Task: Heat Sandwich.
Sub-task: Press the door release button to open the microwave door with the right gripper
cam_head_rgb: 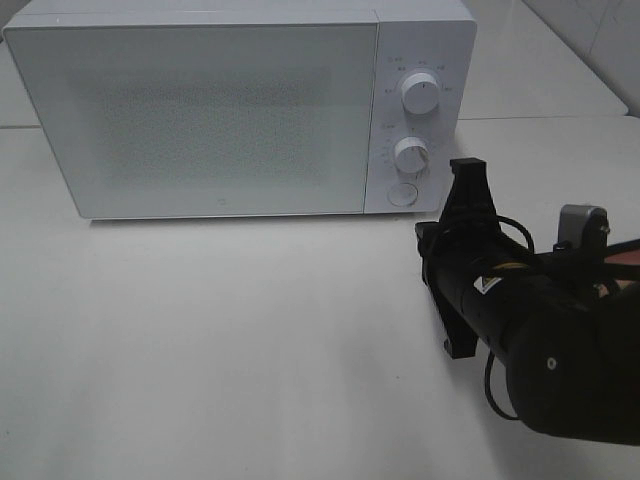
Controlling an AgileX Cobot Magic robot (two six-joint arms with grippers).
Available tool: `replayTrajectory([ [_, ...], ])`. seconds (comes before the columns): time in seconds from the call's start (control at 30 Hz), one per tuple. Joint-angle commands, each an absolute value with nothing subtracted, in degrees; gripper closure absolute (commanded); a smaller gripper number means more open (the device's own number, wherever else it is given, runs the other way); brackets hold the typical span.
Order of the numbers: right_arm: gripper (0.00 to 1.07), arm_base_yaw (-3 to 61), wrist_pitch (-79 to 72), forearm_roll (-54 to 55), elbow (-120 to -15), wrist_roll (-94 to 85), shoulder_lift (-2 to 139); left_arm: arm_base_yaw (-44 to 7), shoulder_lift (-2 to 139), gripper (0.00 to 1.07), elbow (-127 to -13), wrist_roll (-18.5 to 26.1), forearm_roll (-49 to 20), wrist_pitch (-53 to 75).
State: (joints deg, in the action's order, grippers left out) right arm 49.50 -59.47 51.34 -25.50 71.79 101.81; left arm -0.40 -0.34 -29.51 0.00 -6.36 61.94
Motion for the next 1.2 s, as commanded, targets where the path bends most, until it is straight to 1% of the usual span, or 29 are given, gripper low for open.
replayTrajectory([
  [0.03, 1.07, 46.2, -56.7, 46.5, -28.1, 73.2, 103.5, -0.2, -1.3, 0.10, -29.5, 0.0, -6.6, 61.1],
  [0.27, 1.07, 42.3, -55.3, 41.8, -31.6, 73.9, 106.2, -0.2, -1.3, 0.10, -29.5, 0.0, -6.6, 61.1],
  [0.33, 1.07, 40.3, -53.8, 40.0, -33.5, 74.0, 107.7, -0.2, -1.3, 0.10, -29.5, 0.0, -6.6, 61.1],
  [0.67, 1.07, 34.7, -51.1, 35.8, -39.1, 74.3, 112.1, -0.2, -1.3, 0.10, -29.5, 0.0, -6.6, 61.1],
  [0.93, 1.07, 32.0, -49.5, 32.1, -43.1, 76.4, 116.0, -0.2, -1.3, 0.10, -29.5, 0.0, -6.6, 61.1],
  [1.2, 1.07, 32.0, -49.3, 32.3, -45.8, 77.6, 119.3, -0.2, -1.3, 0.10, -29.5, 0.0, -6.6, 61.1],
])
